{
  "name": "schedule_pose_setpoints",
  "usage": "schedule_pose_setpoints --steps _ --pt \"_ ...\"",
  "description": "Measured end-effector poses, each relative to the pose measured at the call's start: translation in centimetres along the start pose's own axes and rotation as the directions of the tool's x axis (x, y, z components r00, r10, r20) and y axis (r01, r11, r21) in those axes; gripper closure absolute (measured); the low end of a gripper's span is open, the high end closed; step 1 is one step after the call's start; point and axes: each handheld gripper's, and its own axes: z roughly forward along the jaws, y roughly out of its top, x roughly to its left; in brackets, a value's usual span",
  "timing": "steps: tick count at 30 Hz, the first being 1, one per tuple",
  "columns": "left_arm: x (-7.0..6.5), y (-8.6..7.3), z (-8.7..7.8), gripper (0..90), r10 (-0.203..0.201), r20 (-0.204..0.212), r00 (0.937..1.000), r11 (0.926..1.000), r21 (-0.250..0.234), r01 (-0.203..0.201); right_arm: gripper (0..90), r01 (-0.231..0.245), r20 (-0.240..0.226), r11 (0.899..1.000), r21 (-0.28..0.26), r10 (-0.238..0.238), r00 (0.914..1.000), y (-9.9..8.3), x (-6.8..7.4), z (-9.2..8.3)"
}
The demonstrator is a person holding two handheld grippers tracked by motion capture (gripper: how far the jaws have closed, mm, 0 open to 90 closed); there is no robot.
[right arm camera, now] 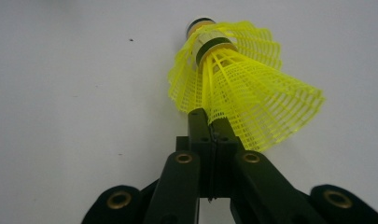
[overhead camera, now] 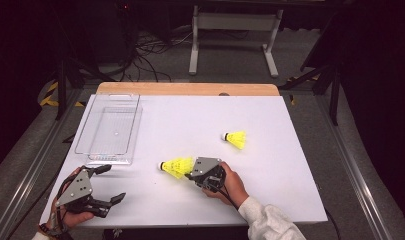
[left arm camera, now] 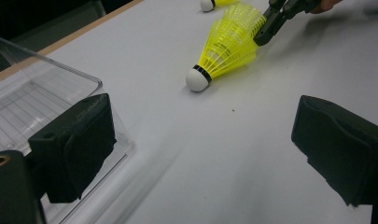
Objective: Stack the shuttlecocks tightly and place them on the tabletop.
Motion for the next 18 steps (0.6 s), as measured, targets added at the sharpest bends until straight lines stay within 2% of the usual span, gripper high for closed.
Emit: schedule_pose_setpoints --steps 18 --pt "0.1 -0.03 0.17 7.0 -0.006 0.003 1.0 1.0 0.003 0.005 89.6 -0.01 -0.007 1.0 0.003 0.01 0.9999 -0.05 -0.26 0.6"
